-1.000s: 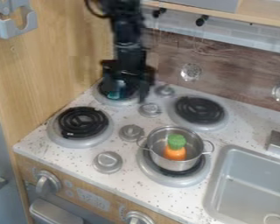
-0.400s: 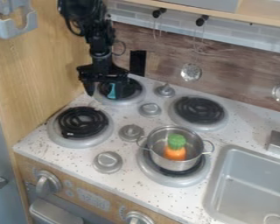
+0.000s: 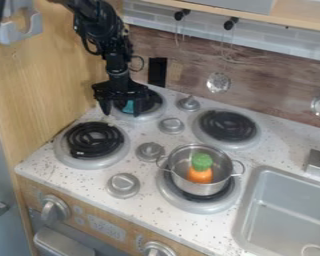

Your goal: Move blue spatula to the top right burner

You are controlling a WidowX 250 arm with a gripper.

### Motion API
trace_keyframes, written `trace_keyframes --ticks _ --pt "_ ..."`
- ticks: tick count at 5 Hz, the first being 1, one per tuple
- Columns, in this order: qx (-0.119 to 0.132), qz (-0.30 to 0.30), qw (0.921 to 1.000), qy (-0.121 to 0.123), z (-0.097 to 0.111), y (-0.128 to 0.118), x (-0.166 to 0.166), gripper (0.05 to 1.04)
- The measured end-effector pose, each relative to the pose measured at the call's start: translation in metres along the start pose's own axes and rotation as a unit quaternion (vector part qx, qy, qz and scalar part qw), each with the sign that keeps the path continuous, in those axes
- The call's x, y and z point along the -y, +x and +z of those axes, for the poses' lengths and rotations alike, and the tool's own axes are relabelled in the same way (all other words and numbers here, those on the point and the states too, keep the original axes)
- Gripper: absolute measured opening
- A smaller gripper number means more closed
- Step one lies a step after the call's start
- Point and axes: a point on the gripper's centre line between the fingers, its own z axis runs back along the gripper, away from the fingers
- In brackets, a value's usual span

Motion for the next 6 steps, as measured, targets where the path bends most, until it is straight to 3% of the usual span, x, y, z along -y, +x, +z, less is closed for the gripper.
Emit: trace_keyframes --ticks 4,5,6 --pt "0.020 0.007 0.9997 0.015 -0.017 0.027 0.012 0.999" --pt "0.021 0.006 0.9996 0.016 -0.017 0.027 0.011 0.940" --pt "0.022 0.010 0.9997 0.011 -0.022 0.023 0.013 0.628"
